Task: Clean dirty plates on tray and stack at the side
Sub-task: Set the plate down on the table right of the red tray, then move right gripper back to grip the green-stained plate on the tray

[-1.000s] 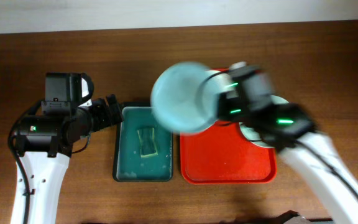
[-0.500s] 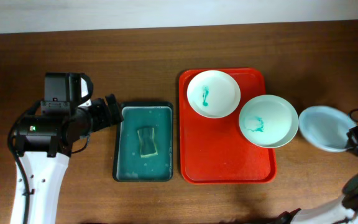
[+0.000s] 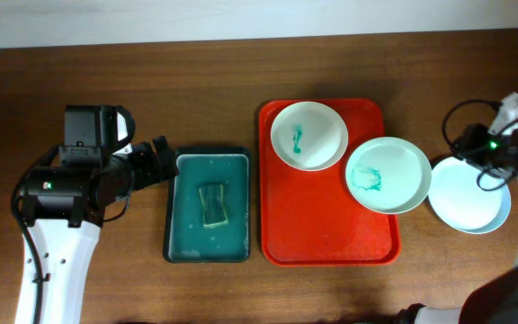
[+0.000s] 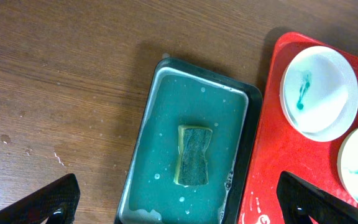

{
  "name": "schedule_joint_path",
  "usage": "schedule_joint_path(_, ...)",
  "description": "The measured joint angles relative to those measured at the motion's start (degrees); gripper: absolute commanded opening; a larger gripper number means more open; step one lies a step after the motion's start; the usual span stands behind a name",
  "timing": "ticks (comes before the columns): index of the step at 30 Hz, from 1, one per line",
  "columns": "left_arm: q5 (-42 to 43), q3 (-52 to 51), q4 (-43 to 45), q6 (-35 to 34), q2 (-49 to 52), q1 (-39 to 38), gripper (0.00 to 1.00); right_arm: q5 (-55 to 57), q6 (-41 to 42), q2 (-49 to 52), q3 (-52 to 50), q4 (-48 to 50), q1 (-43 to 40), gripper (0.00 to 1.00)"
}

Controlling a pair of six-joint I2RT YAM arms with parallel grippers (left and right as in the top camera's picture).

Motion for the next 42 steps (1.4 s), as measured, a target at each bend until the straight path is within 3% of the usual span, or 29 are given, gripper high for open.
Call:
schedule_joint_path(4,0.0,0.0,0.0,0.0,0.0,0.0,0.99,1.3,-2.6,11.0,-0.5,2.5,3.8,0.51)
schedule_joint_path(6,0.0,0.0,0.0,0.0,0.0,0.0,0.99,2.0,-4.0,16.9,-1.3,2.1,5.1,0.19)
schedule_joint_path(7,0.0,0.0,0.0,0.0,0.0,0.0,0.99,2.5,-4.4,18.4,-1.4,0.8,5.2,0.07)
schedule_joint_path(8,0.0,0.0,0.0,0.0,0.0,0.0,0.99,2.8,-4.2,18.7,-1.5,0.3,5.2,0.04)
schedule_joint_path(13,0.0,0.0,0.0,0.0,0.0,0.0,1.00,0.6,-4.2,14.5,-1.5,-7.9,5.7,0.04)
schedule_joint_path(18,0.0,0.0,0.0,0.0,0.0,0.0,1.00,-0.7,-2.3,-0.3,-2.0,-17.7,15.6,0.04)
schedule_joint_path(20,0.0,0.0,0.0,0.0,0.0,0.0,0.99,-1.2,1.6,-0.4,-8.3,-15.8,21.4,0.04)
schedule_joint_path(23,0.0,0.1,0.0,0.0,0.0,0.0,0.99,-1.3,9.2,0.1,-22.4,-1.1,29.2,0.04)
schedule_joint_path(25,0.0,0.1,0.0,0.0,0.0,0.0,1.00,-1.6,11.0,0.3,-25.9,3.2,31.6,0.19)
schedule_joint_path(26,0.0,0.1,0.0,0.0,0.0,0.0,0.99,-1.6,11.6,0.3,-25.9,4.3,31.7,0.33)
schedule_joint_path(29,0.0,0.1,0.0,0.0,0.0,0.0,0.99,0.0,12.1,-0.7,-22.3,1.8,31.7,0.34)
schedule_joint_path(30,0.2,0.1,0.0,0.0,0.0,0.0,1.00,0.9,10.6,-3.4,-18.7,-0.4,31.7,0.38)
schedule_joint_path(32,2.3,0.1,0.6,1.0,0.1,-0.2,0.94,1.5,8.7,-8.5,-13.5,-2.8,31.7,0.72)
schedule_joint_path(33,3.3,0.1,0.5,2.2,0.3,-0.7,0.95,1.5,7.8,-11.8,-11.4,-3.1,31.7,0.94)
schedule_joint_path(35,4.7,-0.2,0.1,5.6,2.5,-4.8,0.99,1.0,6.9,-17.3,-9.8,-3.3,31.7,0.92)
schedule_joint_path(37,3.8,-2.3,0.4,6.9,6.3,-8.6,0.99,-0.5,6.5,-19.0,-9.8,-4.6,31.7,0.79)
schedule_joint_path(38,3.5,-4.3,0.5,7.6,11.1,-10.8,0.58,-1.4,6.4,-18.8,-9.8,-6.4,31.7,0.66)
schedule_joint_path(40,3.4,-5.1,0.7,7.6,17.2,-12.3,0.54,-1.8,6.3,-18.6,-9.8,-7.0,31.7,0.61)
schedule_joint_path(42,3.5,-5.1,1.8,6.9,22.0,-13.4,0.41,-2.2,6.3,-18.6,-9.8,-7.3,31.7,0.56)
